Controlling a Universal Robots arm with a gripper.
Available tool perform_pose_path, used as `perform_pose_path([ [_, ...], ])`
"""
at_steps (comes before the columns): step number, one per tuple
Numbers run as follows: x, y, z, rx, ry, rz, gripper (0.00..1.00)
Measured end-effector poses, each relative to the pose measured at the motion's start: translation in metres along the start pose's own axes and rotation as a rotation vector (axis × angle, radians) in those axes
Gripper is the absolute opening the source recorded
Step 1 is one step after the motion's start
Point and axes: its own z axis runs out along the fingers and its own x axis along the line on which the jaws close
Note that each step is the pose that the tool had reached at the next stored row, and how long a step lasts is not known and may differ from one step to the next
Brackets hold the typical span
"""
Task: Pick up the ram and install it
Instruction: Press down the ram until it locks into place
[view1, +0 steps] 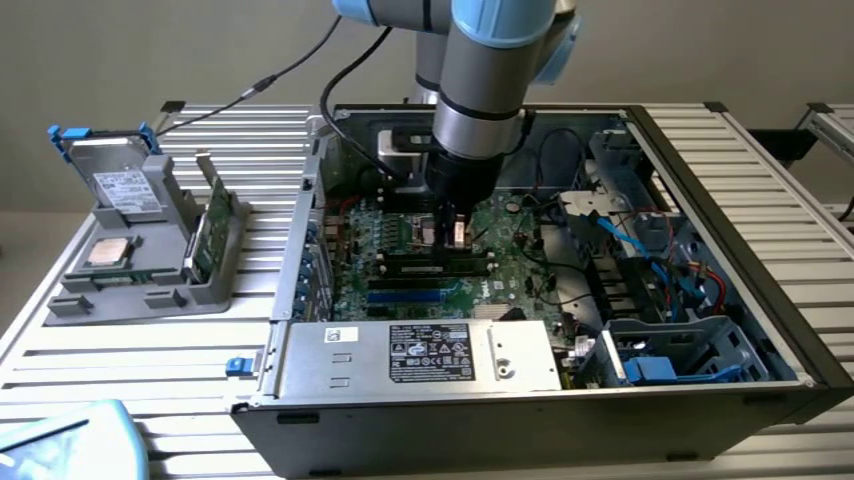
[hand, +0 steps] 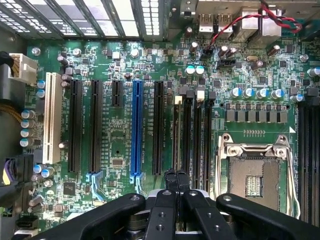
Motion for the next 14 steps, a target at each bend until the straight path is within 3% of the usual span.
perform_pose_path([
  [3, 0.0, 0.0, -0.0008, -0.0002, 0.0004, 0.0, 0.11],
  [4, -0.001, 0.0002, -0.0031, 0.0008, -0.002, 0.0, 0.11],
  [11, 0.0, 0.0022, -0.0222, -0.0003, -0.0003, 0.0, 0.11],
  [14, 0.0, 0.0023, -0.0248, -0.0006, -0.0015, 0.0, 0.11],
])
